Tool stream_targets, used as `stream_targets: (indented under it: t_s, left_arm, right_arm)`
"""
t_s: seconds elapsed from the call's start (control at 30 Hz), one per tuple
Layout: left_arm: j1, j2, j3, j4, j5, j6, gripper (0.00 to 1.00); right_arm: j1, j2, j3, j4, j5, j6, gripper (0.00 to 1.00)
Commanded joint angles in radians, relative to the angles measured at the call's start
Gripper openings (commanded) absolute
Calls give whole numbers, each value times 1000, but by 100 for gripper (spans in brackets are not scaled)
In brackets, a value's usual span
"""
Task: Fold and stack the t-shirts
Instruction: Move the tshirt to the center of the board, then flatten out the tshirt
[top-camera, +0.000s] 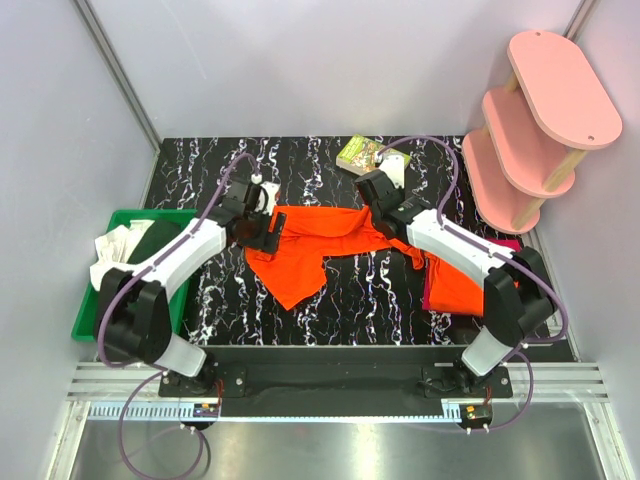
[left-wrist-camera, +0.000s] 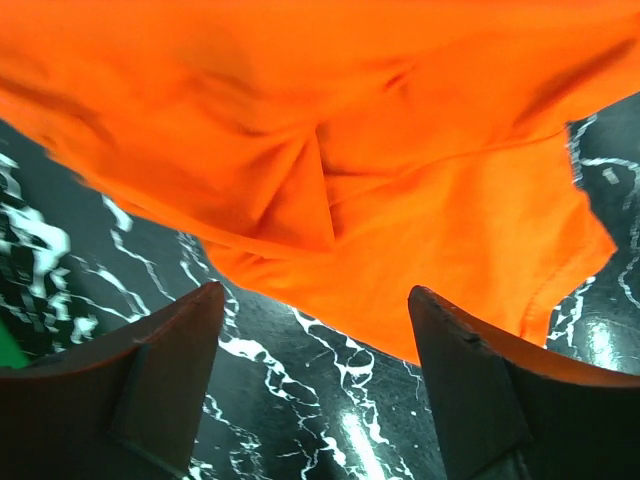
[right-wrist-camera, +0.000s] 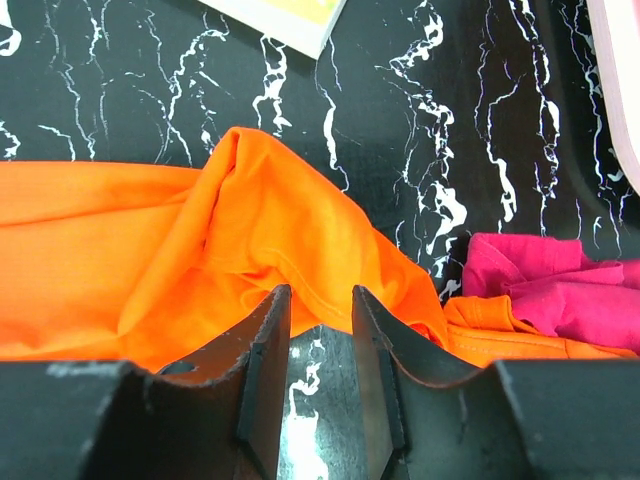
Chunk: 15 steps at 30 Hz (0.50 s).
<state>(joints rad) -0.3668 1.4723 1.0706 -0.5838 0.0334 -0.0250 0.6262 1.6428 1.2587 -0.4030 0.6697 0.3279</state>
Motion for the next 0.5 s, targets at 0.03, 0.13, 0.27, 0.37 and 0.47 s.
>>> stream_targets:
  t_s: [0.03,0.13,0.27,0.37,0.47]
  left_arm:
    - [0,16,-6,6,5,-70,73]
    - [-1,20,-26,7,25,-88,67]
    - [-9,19,-54,6,49,-105,57]
    - [-12,34,-61,6,48,-102,56]
    - [-12,72,-55,9,30,-99,56]
  right_arm:
    - [18,-75,-4,-5,27,26,38]
    - [20,-78,-15,-10,28,34,38]
    - [29,-75,-25,-17,25,51,37]
    - [33,-67,-30,-22,27,60,37]
    - [40,-58,-21,-26,25,69,36]
